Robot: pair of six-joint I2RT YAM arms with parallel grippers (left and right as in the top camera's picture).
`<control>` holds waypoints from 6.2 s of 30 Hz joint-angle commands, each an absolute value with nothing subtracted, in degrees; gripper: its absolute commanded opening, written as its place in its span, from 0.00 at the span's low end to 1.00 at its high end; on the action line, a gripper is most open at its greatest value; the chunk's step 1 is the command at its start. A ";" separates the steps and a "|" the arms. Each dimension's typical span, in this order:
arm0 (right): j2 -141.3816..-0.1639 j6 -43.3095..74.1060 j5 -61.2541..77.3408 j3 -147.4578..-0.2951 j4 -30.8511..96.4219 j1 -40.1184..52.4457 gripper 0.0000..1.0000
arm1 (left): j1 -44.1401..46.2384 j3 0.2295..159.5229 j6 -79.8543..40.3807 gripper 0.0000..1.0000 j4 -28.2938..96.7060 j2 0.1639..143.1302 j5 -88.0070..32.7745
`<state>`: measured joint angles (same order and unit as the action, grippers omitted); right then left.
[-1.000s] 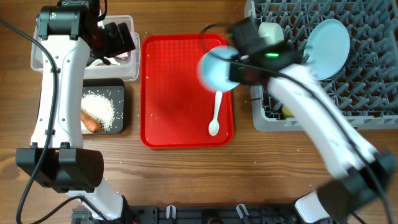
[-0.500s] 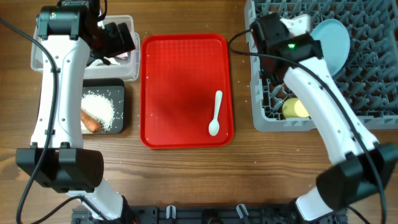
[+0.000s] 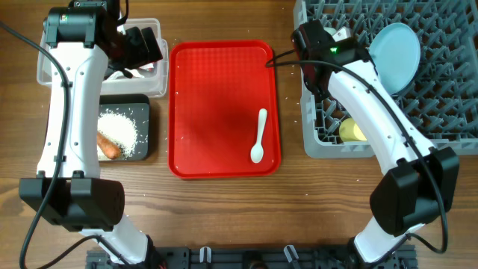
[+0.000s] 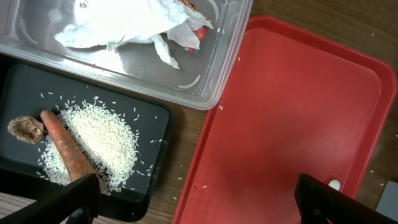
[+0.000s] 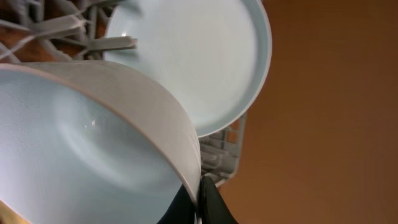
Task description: Sort waste into correct bins and load items into the dishwasher rack
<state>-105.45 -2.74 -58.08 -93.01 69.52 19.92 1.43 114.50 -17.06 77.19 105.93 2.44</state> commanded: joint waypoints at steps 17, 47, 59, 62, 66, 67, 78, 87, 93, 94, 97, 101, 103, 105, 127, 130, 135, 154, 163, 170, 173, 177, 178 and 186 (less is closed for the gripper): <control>-106.56 -13.45 -65.63 -83.15 62.98 21.08 0.04 | 1.43 115.09 -16.78 1.00 77.21 105.80 2.17; -106.56 -17.85 -55.20 -79.53 62.89 30.48 0.56 | 1.43 115.09 -16.78 1.00 77.21 105.80 2.17; -106.50 -16.16 -42.63 -86.06 59.00 33.80 0.99 | 1.43 115.09 -16.78 1.00 77.21 105.80 2.17; -106.50 -14.17 -35.20 -93.78 58.81 33.80 1.00 | 1.43 115.09 -16.78 1.00 77.21 105.80 2.17; -106.50 -6.22 -8.03 -100.68 58.89 33.80 1.00 | 1.43 115.09 -16.78 1.00 77.21 105.80 2.17; -106.50 -6.20 5.91 -100.88 58.39 33.80 0.99 | 1.43 115.09 -16.78 1.00 77.21 105.80 2.17; -110.41 36.23 12.03 -81.87 47.72 33.80 0.75 | 1.43 115.09 -16.78 1.00 77.21 105.80 2.17; -113.43 25.47 6.33 -80.20 48.99 31.83 0.67 | 1.43 115.09 -16.78 1.00 77.21 105.80 2.17; -120.88 21.82 6.46 -80.18 48.75 32.03 0.57 | 1.43 115.09 -16.78 1.00 77.21 105.80 2.17; -121.14 21.82 6.46 -80.18 48.86 32.08 0.55 | 1.43 115.07 -16.78 1.00 77.21 105.80 2.17; -121.21 21.30 6.39 -80.16 48.66 32.08 0.47 | 1.43 115.09 -16.78 1.00 77.21 105.80 2.17; -121.43 21.23 6.15 -80.12 49.21 32.08 0.24 | 1.43 115.09 -16.78 1.00 77.21 105.80 2.17; -121.43 21.21 5.93 -80.12 49.74 32.08 0.19 | 1.43 115.09 -16.78 1.00 77.21 105.80 2.17; -121.40 21.17 5.96 -80.14 49.82 32.08 0.09 | 1.43 115.07 -16.78 1.00 77.21 105.80 2.17; -97.21 12.03 -1.02 -87.70 54.83 28.03 0.04 | 1.43 115.09 -16.78 1.00 77.21 105.80 2.17; -90.50 11.90 -8.45 -87.70 54.68 21.65 0.04 | 1.43 115.09 -16.78 1.00 77.21 105.80 2.17; -88.88 4.89 -16.93 -87.64 52.40 10.92 0.04 | 1.43 115.09 -16.78 1.00 77.21 105.80 2.17; -102.76 -1.87 -13.78 -87.72 43.35 1.96 0.50 | 1.43 115.09 -16.78 1.00 77.21 105.80 2.17; -77.91 -1.32 -4.60 -92.97 54.68 2.04 0.99 | 1.43 115.07 -16.78 1.00 77.21 105.80 2.17; -68.23 -1.34 -4.60 -92.97 54.72 2.04 1.00 | 1.43 115.09 -16.78 1.00 77.21 105.80 2.17; -68.84 -1.32 -4.60 -92.95 54.74 2.04 1.00 | 1.43 115.09 -16.78 1.00 77.21 105.80 2.17; -69.28 -2.07 -5.06 -92.95 55.07 2.00 1.00 | 1.43 115.09 -16.78 1.00 77.21 105.80 2.17; -68.53 -2.61 -5.04 -92.86 55.42 2.00 1.00 | 1.43 115.09 -16.78 1.00 77.21 105.80 2.17; -49.08 -2.81 -4.78 -66.04 39.81 2.00 1.00 | 1.43 115.09 -16.78 1.00 77.21 105.80 2.17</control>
<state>-56.29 -1.87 -5.52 -76.66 45.17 2.04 1.43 114.50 -17.06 77.19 105.93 2.26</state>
